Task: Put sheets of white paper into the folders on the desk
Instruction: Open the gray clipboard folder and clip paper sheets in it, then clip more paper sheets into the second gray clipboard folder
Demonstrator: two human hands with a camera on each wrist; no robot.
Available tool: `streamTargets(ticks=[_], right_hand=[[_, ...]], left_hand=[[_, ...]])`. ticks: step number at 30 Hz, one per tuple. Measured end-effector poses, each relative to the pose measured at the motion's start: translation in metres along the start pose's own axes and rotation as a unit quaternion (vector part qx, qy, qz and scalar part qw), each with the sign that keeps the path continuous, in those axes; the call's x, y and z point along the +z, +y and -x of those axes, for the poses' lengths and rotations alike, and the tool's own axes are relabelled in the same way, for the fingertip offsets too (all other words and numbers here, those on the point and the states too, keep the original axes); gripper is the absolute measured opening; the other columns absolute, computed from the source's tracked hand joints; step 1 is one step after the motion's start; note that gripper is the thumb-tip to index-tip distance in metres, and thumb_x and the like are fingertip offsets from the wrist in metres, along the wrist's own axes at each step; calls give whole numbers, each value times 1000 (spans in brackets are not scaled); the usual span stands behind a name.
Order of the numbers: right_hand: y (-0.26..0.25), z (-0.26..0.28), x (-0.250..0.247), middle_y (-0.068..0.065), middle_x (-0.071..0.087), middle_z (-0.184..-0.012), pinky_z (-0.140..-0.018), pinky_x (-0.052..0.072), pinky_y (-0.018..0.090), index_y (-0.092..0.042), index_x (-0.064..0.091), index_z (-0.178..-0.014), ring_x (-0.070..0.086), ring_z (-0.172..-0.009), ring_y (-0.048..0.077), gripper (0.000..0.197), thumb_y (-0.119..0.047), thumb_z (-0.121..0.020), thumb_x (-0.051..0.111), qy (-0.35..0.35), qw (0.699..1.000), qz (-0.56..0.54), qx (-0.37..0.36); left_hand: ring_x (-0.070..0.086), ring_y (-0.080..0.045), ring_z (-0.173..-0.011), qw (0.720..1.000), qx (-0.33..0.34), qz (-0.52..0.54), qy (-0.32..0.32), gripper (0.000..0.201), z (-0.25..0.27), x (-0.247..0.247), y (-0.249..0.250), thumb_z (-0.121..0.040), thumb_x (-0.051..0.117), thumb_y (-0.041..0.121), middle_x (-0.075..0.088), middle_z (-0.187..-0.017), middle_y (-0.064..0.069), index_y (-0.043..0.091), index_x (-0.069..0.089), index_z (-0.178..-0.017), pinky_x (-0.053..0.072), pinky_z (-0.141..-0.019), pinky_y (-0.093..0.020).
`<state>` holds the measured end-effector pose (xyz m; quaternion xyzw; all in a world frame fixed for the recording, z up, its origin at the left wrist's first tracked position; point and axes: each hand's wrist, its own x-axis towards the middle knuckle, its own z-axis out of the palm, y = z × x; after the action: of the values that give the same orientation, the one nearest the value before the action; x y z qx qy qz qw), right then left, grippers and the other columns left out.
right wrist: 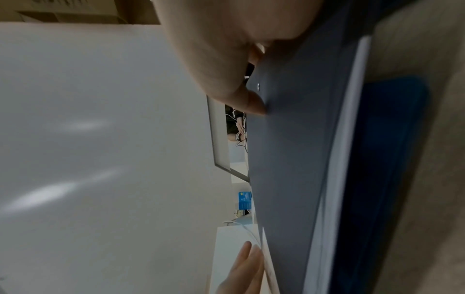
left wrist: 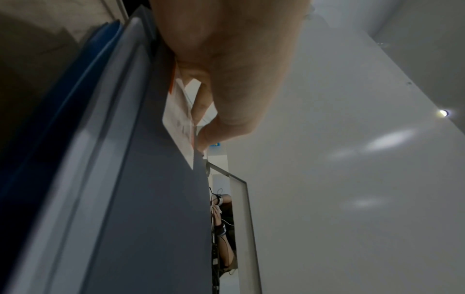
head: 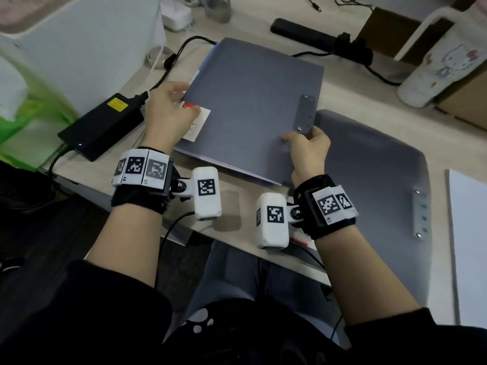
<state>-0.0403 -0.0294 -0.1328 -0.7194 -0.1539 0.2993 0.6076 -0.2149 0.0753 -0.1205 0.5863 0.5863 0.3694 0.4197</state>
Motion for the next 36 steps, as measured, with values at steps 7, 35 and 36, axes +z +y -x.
streamTargets(ticks=[7, 35, 36], right_hand=[[33, -30, 16, 13, 60, -112, -82, 56, 48, -20, 57, -93, 65, -90, 34, 51, -28, -43, 60, -23, 998, 61, -10], [-16, 24, -60, 1, 57, -117, -98, 46, 30, -10, 54, -128, 54, -116, 16, 43, -16, -86, 63, -149, 977, 147, -30], [-16, 26, -68, 2, 60, -118, -98, 47, 31, -10, 57, -125, 55, -115, 16, 40, -17, -86, 63, -147, 978, 147, -38]], left_hand=[[54, -5, -106, 999, 19, -32, 14, 40, -15, 3, -9, -80, 61, 9, 62, -119, 5, 17, 61, -119, 42, -73, 0], [33, -20, -139, 958, 125, -167, -199, 40, 71, 47, 27, -89, 60, 27, 48, -141, -1, 20, 54, -129, 20, -117, -32], [38, -16, -135, 957, 130, -154, -206, 40, 79, 51, 30, -90, 60, 26, 50, -139, 0, 20, 54, -128, 24, -112, -25]])
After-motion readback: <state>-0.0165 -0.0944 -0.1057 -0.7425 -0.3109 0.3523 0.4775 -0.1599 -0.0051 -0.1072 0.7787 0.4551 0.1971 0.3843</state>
